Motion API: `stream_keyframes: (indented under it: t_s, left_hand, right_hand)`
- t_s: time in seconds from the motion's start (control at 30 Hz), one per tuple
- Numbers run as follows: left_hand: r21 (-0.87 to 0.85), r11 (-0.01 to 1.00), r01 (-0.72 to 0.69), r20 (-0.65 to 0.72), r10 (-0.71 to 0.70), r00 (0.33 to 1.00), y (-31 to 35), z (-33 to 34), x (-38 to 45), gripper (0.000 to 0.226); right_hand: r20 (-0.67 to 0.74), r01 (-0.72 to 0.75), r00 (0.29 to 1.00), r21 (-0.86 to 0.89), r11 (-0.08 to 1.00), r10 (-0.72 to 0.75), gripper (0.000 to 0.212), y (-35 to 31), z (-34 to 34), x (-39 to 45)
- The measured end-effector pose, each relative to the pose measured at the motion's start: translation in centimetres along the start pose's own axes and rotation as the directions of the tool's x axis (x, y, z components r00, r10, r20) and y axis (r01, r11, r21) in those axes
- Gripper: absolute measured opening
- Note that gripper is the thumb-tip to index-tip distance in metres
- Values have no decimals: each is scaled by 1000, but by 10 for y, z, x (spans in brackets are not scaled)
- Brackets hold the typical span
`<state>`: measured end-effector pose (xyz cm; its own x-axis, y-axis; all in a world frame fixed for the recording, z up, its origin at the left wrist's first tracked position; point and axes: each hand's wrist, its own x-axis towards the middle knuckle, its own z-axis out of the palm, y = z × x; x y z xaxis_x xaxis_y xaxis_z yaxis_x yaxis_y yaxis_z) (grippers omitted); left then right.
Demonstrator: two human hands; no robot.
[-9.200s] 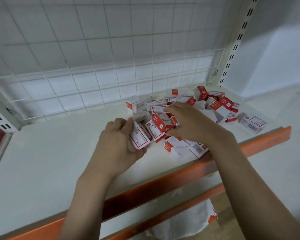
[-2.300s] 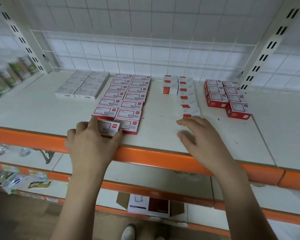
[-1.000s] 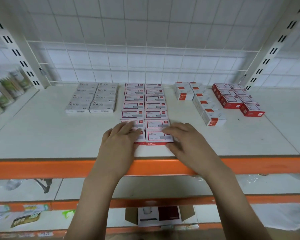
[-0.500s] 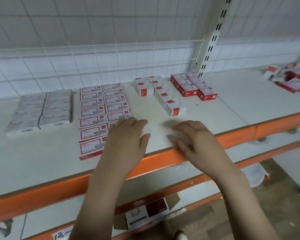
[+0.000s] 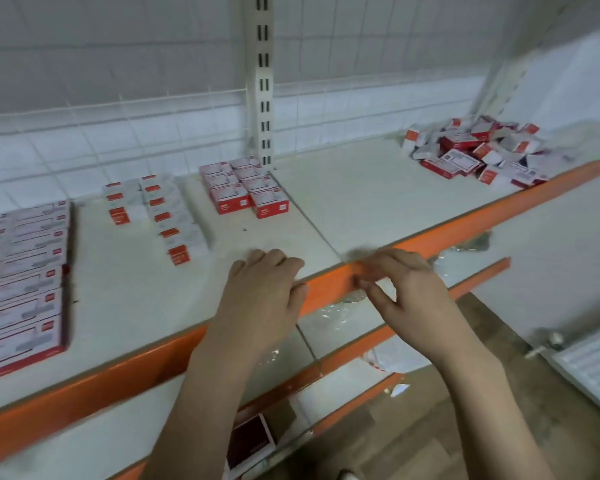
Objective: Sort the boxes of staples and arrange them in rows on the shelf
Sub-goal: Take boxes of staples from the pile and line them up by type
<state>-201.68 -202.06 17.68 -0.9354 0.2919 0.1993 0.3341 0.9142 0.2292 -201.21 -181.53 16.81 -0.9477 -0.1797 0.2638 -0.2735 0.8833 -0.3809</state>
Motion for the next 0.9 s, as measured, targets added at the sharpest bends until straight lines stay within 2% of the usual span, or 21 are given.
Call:
stream_keyframes:
  t_s: [0.17,0.33,0.6,0.73,0.9]
  left_hand:
    - [47,998,31,41,-33,999,57,20,33,49]
    - [86,993,86,61,-92,994,88,31,58,52]
    - [149,987,64,123,-83,989,103,38,108,54]
    - [118,992,43,181,-64,981,100,40,137,62]
    - [65,998,-28,168,16,986,101,38,171,67]
  right_hand:
    - [47,-35,998,-31,999,36,36,70,-27,8]
    - [67,-35,997,-14,999,36,39,113,-40,16]
    - [52,-91,994,-51,995,93,37,154,-50,41]
    - [0,-161,987,-62,985,161,33,172,-63,60]
    - [-49,-213,976,-71,974,210,38,183,-69,88]
